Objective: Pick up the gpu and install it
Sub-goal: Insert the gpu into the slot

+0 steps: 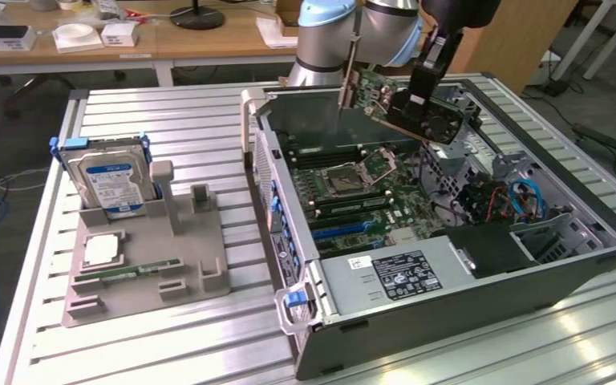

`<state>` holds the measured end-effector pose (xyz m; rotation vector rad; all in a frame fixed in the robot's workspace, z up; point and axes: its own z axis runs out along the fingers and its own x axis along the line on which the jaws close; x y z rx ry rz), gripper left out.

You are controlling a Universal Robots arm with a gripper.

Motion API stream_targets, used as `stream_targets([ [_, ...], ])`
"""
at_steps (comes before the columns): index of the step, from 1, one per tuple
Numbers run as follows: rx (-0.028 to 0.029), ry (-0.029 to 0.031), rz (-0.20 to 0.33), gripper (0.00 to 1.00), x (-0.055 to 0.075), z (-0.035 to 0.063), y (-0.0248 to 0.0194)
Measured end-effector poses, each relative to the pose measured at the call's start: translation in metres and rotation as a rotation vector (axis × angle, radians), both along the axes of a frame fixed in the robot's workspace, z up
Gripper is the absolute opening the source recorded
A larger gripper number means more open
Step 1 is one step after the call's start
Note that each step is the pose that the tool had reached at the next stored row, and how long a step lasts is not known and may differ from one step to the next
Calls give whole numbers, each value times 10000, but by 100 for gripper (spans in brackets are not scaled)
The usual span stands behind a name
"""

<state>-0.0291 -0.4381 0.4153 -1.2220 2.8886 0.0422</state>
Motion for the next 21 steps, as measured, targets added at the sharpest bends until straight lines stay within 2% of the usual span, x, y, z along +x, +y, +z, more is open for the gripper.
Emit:
stream_targets([
  [21,-1,0,2574,27,-2,-7,-12],
])
